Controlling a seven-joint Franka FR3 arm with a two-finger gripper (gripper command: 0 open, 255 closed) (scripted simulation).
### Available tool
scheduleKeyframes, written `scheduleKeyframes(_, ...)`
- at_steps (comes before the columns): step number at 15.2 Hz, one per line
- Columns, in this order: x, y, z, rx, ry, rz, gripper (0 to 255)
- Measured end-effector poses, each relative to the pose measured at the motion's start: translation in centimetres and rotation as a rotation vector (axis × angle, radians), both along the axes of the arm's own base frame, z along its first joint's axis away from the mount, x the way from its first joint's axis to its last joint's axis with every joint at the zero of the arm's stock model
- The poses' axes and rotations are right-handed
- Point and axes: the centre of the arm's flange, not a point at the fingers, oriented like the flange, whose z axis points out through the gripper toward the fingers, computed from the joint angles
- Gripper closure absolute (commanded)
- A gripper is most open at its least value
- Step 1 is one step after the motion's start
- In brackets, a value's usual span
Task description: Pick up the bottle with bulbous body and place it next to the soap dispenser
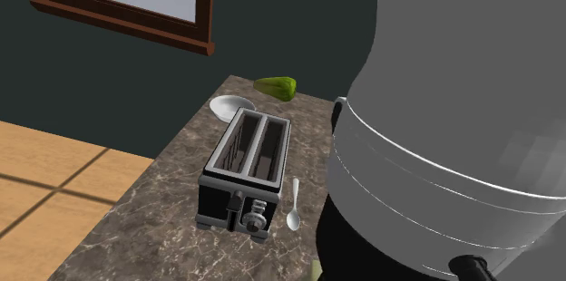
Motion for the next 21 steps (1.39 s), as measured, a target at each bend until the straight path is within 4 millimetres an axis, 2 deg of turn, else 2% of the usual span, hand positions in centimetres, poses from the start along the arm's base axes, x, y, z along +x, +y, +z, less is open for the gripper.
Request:
scheduleKeyframes(15, -0.1, 0.0, -8.0, 0.0, 0.0, 0.0, 255)
scheduleKeyframes(21, 0.0, 0.0, -8.8, 0.0, 0.0, 0.0, 255)
